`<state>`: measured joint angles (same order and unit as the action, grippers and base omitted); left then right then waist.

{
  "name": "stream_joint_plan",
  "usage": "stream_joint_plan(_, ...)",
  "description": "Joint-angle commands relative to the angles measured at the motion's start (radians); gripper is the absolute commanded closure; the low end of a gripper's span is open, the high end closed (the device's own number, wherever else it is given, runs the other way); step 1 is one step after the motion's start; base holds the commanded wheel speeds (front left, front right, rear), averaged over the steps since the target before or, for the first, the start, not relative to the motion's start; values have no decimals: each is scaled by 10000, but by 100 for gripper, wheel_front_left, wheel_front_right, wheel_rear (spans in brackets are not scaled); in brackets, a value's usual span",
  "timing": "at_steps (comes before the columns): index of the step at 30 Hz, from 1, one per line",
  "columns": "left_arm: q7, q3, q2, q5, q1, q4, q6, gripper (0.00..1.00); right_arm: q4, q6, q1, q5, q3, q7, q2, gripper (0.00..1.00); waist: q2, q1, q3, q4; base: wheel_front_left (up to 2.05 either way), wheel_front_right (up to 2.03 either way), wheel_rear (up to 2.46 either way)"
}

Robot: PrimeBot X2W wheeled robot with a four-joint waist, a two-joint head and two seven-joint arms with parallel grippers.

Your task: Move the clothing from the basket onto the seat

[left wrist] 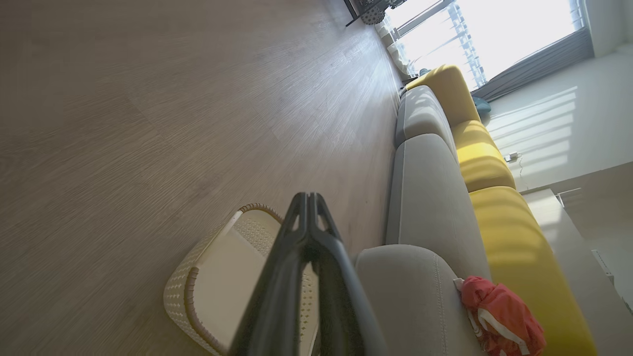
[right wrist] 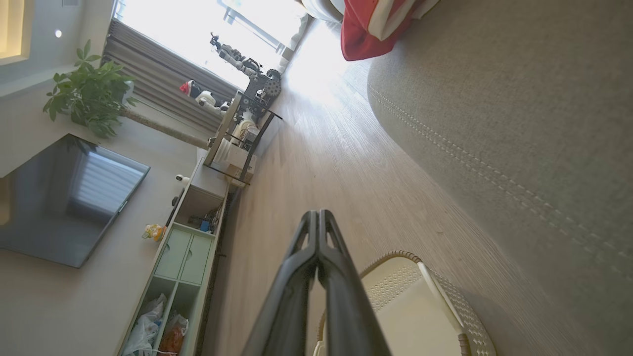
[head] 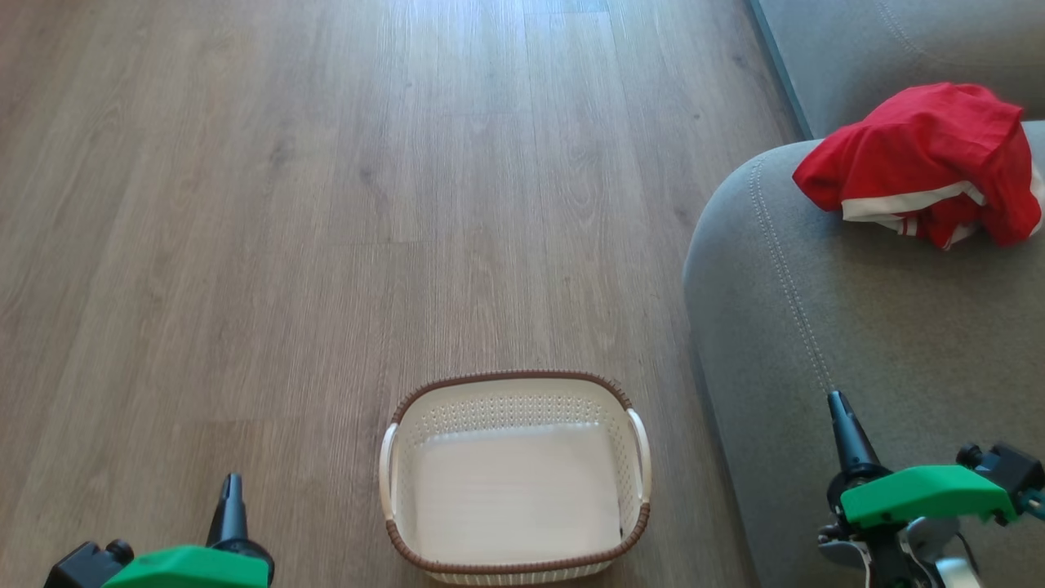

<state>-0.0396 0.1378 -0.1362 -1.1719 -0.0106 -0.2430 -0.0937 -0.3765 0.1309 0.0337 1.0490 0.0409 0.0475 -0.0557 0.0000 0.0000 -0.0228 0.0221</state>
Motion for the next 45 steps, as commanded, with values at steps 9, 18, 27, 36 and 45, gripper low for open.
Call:
stream_joint_plan(9,288,-757,106,-900,659,455,330,100,539,0,700,1206,54,-317,-56,100,0,0,37,-42,0,0,0)
stream_joint_plan(18,517,-1092,244,-1578,749,539,533,100,656,-1,752,2103,131,-524,-81,100,0,0,68,-78,0,0,0)
stream_joint_plan(27,774,-1467,399,-2338,850,633,760,100,789,-1,810,3116,210,-750,-115,100,0,0,103,-118,0,0,0)
stream_joint_plan(36,1032,-1843,554,-3101,951,728,989,100,923,-1,867,4141,279,-969,-157,100,0,0,138,-158,0,0,0)
stream_joint_plan(45,1290,-2220,710,-3863,1052,822,1217,100,1057,-2,923,5175,336,-1179,-206,100,0,0,173,-198,0,0,0)
